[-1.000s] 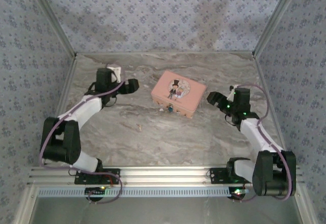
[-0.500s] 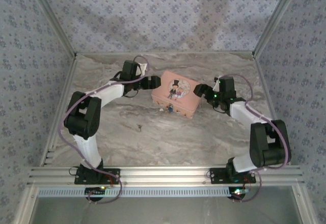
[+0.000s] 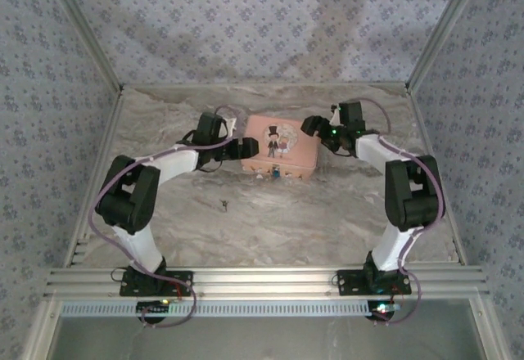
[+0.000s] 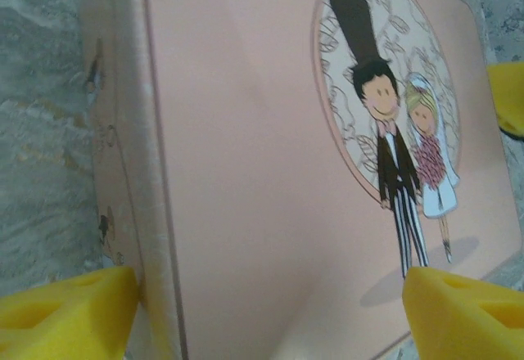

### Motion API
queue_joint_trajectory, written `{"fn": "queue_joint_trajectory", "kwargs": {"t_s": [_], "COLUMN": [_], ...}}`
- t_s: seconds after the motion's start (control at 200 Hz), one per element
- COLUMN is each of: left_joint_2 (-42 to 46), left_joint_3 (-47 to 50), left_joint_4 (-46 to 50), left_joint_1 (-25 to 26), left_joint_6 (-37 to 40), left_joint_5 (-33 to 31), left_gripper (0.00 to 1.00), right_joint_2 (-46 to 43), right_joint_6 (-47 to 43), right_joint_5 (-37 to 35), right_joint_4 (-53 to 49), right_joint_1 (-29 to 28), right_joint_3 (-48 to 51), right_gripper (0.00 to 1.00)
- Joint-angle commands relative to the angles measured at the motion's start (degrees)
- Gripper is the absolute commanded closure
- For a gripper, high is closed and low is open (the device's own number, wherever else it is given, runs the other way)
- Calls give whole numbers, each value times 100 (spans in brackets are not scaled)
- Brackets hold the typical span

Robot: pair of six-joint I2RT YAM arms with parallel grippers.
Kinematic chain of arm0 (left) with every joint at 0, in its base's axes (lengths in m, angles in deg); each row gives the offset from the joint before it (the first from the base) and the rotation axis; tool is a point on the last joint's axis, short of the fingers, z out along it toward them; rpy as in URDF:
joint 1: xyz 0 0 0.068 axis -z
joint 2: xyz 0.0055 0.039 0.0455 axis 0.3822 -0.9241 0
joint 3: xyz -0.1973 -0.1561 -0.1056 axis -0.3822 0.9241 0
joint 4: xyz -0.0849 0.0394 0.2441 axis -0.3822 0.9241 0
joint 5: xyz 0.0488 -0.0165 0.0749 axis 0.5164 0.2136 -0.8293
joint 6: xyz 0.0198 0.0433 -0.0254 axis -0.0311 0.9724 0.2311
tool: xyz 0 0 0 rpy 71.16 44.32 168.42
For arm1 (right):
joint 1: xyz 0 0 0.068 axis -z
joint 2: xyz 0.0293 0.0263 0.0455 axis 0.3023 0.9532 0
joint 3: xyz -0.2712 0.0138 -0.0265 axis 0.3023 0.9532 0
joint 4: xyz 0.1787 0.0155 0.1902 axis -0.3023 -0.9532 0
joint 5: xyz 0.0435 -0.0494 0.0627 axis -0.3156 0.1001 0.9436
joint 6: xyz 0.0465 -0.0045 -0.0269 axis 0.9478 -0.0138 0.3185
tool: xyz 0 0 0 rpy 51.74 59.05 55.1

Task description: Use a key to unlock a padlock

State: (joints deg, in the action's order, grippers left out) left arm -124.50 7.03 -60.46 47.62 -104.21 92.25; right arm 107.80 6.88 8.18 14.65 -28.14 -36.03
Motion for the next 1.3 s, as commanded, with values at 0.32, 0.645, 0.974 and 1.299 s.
{"fn": "queue_joint_trajectory", "kwargs": {"t_s": [0.32, 0.645, 0.974, 1.299], "left_joint_2": [1014, 1953, 2944, 2724], "left_joint_3": [638, 806, 780, 1367], "left_joint_4": [-145, 889, 3317, 3732], "left_joint_1": [43, -10, 265, 1234], "left_joint_6": [-79, -37, -512, -1270], "left_joint_5": [-815, -2025, -2872, -2982], "left_gripper": [13, 12, 27, 48], "right_joint_2": [466, -641, -2290, -3596], "right_joint_6": [-410, -985, -1560, -1432], "right_joint_5": [52, -880, -836, -867], "right_joint_4": [-651, -1460, -1914, -1692], "right_joint_1": [-371, -279, -774, -1615], "right_joint_3": [-840, -241, 873, 1809], "right_gripper": [15, 15, 31, 45]}}
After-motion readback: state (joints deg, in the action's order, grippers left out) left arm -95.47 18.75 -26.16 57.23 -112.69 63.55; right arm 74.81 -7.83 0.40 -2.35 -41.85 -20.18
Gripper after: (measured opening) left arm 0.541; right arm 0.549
